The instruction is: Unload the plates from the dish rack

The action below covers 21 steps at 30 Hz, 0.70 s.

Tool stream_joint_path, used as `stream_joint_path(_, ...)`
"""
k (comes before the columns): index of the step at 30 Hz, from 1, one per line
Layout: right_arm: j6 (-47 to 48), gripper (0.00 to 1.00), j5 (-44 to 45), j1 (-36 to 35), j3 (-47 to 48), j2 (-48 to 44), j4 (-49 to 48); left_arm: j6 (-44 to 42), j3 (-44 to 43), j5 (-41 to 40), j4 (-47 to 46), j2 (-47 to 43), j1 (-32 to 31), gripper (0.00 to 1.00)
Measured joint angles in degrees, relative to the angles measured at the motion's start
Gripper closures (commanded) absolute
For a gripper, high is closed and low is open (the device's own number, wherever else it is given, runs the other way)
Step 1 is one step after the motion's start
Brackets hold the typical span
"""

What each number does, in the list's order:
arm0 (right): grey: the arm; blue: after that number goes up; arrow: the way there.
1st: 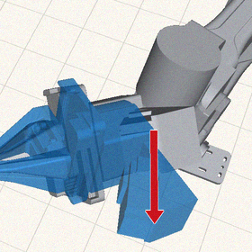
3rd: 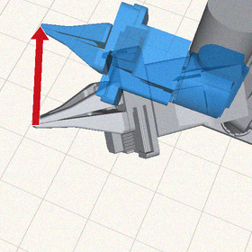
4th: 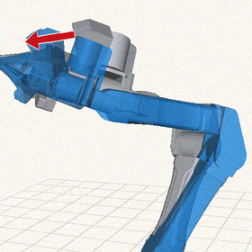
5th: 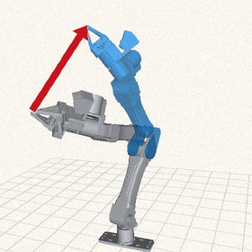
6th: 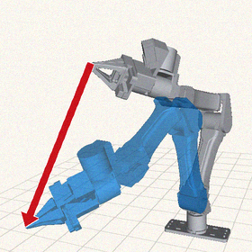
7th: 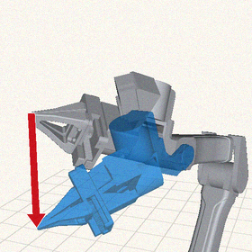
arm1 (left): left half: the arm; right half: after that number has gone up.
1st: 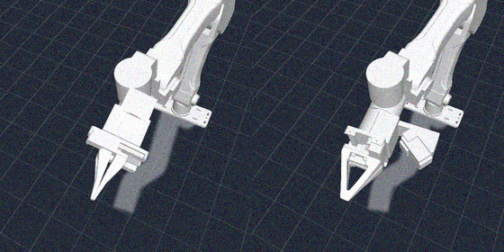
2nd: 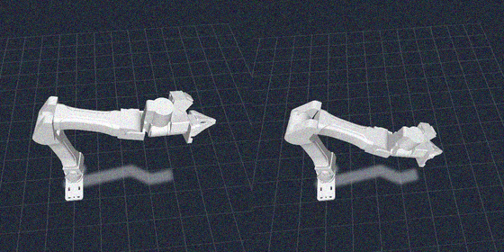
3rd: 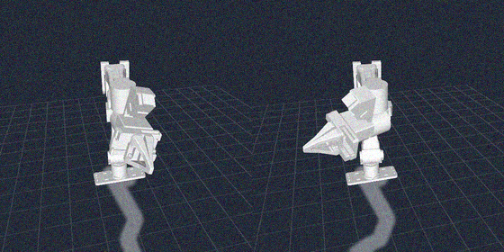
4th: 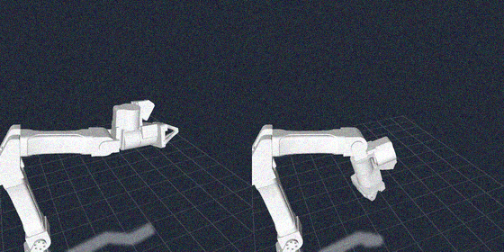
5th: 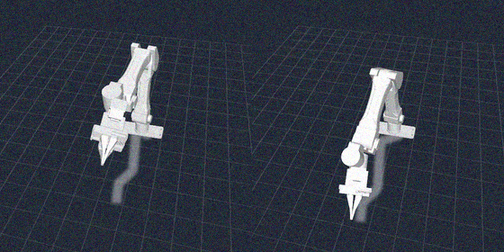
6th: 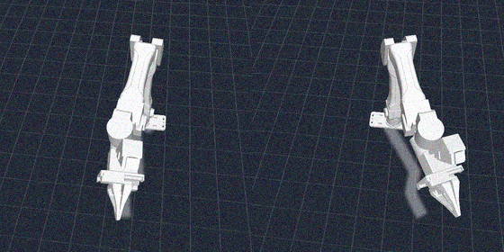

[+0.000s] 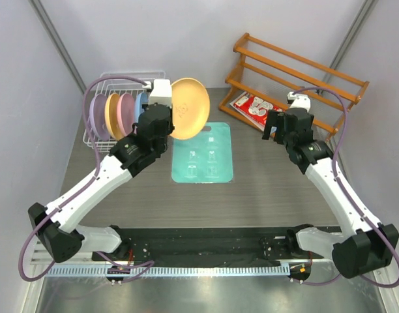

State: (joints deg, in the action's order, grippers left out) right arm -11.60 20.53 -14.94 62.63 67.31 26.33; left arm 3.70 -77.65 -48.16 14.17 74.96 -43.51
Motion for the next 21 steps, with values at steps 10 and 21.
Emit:
stream_joint_path(10,-6.45,0.02,-14.53,0.0,-10.47,-13.46,-4.37,17.33,6.58,22.4,5.77,-2.93,-0.26,1.0)
stream_joint_path(21,-12.85,0.02,-28.46,-0.33,-15.91,-16.96,-9.31,26.49,10.73,32.74,4.35,0.72,-0.31,1.0)
